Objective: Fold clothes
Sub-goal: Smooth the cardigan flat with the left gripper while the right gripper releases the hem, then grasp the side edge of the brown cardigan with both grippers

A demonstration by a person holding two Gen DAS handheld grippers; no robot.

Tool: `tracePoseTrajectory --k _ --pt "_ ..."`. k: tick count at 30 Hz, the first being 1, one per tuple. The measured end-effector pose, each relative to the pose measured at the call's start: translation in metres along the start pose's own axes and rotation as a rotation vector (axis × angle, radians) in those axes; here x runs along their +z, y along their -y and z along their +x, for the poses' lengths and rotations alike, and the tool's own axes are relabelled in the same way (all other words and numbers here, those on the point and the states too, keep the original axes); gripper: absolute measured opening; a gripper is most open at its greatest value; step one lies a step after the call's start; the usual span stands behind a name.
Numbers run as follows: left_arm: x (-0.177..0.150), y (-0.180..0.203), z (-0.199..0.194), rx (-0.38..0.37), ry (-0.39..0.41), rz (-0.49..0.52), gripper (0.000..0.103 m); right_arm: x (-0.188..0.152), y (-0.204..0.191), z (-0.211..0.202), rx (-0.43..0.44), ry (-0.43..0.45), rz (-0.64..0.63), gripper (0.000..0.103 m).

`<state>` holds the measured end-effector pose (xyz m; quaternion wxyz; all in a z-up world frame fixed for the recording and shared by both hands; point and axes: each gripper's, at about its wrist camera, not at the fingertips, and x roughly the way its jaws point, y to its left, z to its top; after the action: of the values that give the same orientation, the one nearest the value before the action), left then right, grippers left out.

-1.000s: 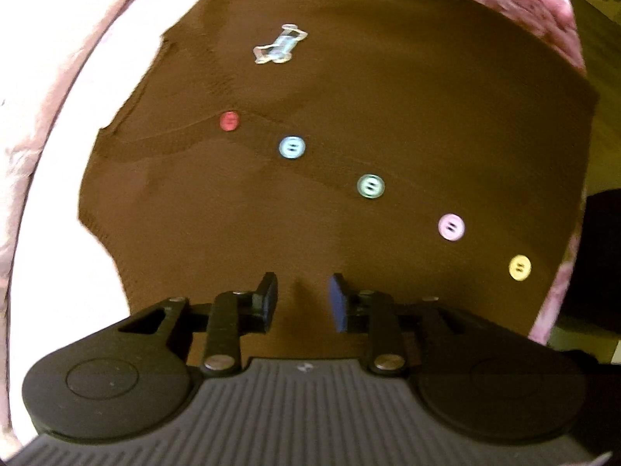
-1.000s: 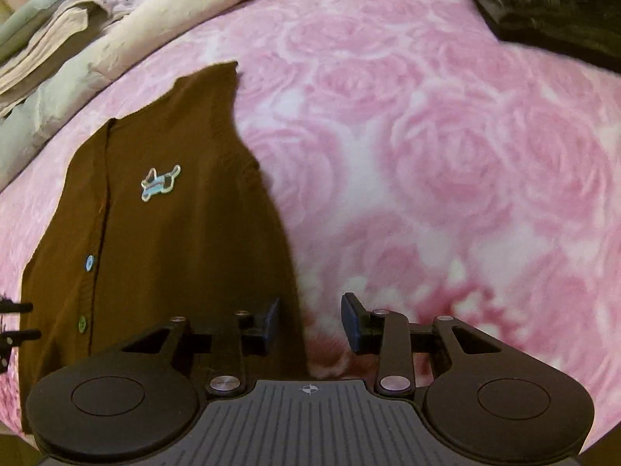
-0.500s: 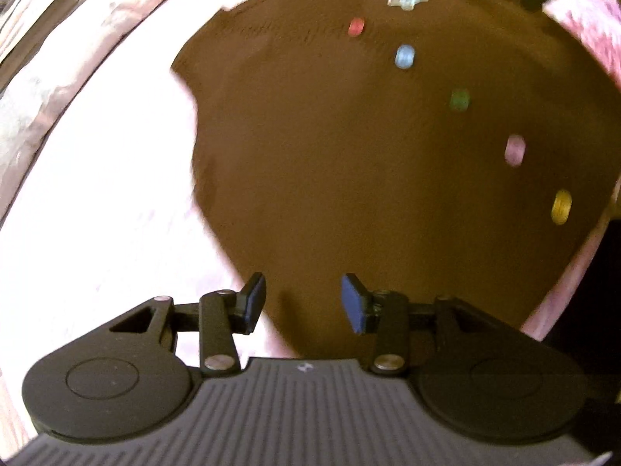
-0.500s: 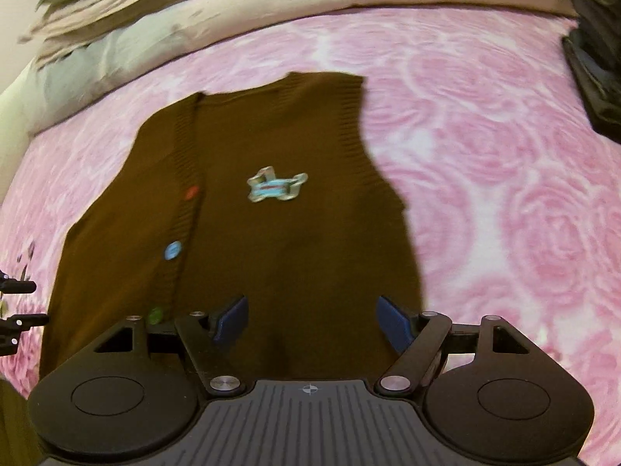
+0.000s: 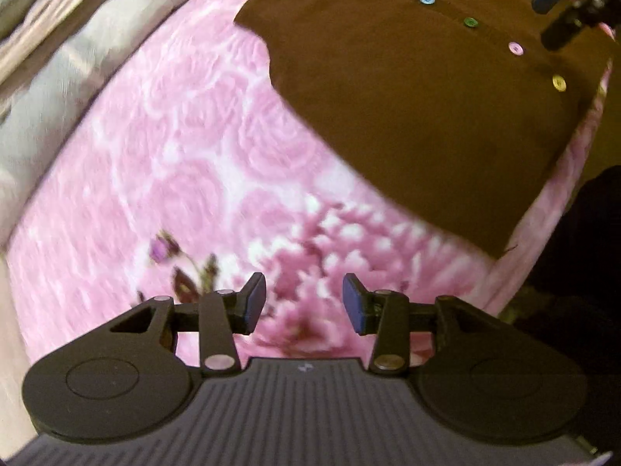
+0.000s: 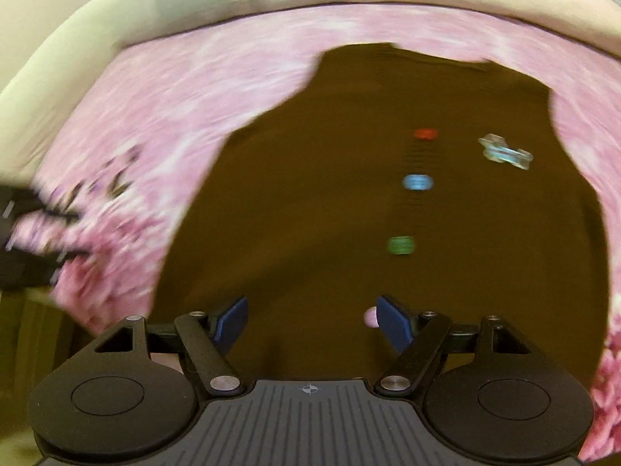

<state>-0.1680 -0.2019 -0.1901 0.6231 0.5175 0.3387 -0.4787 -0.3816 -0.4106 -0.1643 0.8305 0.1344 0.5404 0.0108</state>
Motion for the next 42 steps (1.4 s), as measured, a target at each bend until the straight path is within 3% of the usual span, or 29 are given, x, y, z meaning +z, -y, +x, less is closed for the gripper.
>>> tracePoseTrajectory --k 4,8,14,20,25,29,33,38,39,41,42 --pt "0.011 -0.003 0.006 0.05 0.06 0.189 0.039 -0.008 -0.041 0.006 0.033 -0.007 -0.138 0.076" --pt "0.031 -0.006 0.026 0.09 0.141 0.427 0.039 -0.015 -0.059 0.012 0.032 -0.001 -0.195 0.076" --pt "0.049 -0.013 0.066 0.114 0.276 0.844 0.039 -0.017 -0.069 0.018 -0.029 0.021 -0.087 0.076" --pt "0.051 -0.036 0.118 0.1 0.48 1.219 0.04 -0.017 -0.1 0.034 -0.16 0.031 0.068 0.076" --pt "0.059 -0.049 0.143 0.073 0.594 1.375 0.04 -0.019 -0.135 0.055 -0.264 0.024 0.179 0.076" --pt "0.066 -0.058 0.163 0.051 0.687 1.499 0.04 -0.015 -0.161 0.072 -0.309 0.01 0.123 0.076" --pt "0.063 -0.06 0.183 0.038 0.729 1.616 0.04 -0.016 -0.177 0.091 -0.361 -0.005 0.095 0.076" --pt "0.068 -0.058 0.196 0.031 0.793 1.694 0.04 -0.019 -0.194 0.117 -0.413 -0.038 0.051 0.075" --pt "0.072 -0.058 0.197 0.026 0.798 1.697 0.04 -0.019 -0.197 0.122 -0.42 -0.043 0.033 0.074" --pt "0.08 -0.056 0.198 0.015 0.801 1.695 0.044 -0.019 -0.2 0.133 -0.439 -0.066 -0.004 0.06" --pt "0.084 -0.056 0.198 0.01 0.801 1.692 0.044 -0.019 -0.201 0.138 -0.448 -0.079 -0.017 0.058"
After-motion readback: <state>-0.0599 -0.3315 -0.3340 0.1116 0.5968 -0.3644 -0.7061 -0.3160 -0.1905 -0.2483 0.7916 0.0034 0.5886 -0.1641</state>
